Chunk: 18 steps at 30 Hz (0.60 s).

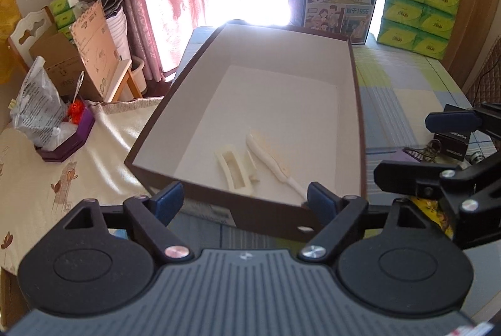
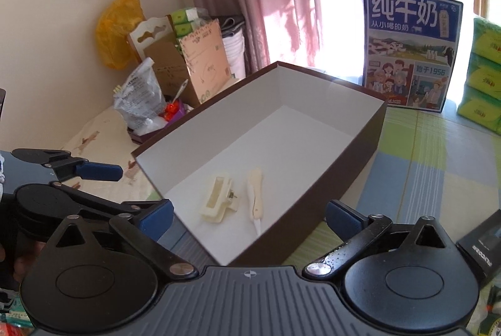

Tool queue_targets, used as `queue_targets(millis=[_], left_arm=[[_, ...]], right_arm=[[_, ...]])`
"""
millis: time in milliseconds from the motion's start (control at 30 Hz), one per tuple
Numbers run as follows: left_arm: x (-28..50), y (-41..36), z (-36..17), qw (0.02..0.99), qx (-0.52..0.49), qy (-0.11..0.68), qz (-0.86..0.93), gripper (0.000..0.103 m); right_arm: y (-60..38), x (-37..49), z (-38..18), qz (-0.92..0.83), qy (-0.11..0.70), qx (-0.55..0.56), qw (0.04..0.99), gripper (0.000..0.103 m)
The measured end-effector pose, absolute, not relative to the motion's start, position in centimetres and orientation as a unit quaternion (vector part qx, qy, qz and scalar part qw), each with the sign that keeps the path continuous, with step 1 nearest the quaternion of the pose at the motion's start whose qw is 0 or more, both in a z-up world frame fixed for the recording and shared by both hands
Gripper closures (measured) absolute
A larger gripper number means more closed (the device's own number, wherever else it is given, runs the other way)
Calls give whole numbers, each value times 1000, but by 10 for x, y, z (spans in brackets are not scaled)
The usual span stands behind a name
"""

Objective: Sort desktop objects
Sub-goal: 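Move both tools back toward the remaining items on the table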

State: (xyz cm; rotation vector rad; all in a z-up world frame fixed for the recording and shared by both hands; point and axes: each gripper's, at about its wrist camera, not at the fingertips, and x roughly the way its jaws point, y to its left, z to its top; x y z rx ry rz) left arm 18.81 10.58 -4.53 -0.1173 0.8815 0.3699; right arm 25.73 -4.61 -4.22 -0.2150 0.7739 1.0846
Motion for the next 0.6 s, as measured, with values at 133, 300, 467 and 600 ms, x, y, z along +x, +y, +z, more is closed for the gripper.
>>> queue_targets(millis=[133, 300, 467, 600], left_arm=[[178, 90, -43, 884, -57, 424, 185, 19], [167, 70, -42, 883, -50, 421, 199, 19], [161, 47, -51, 879, -52, 436, 186, 19], [159, 29, -64, 873, -56, 456, 166, 19]], right_arm=[[-63, 252, -40, 506, 358, -100, 779, 2], [-81, 244, -40, 507, 355, -109, 778, 2], [-103, 237, -54, 496, 366, -129, 777, 2], [-128, 238, -70, 477, 394, -137, 773, 2]])
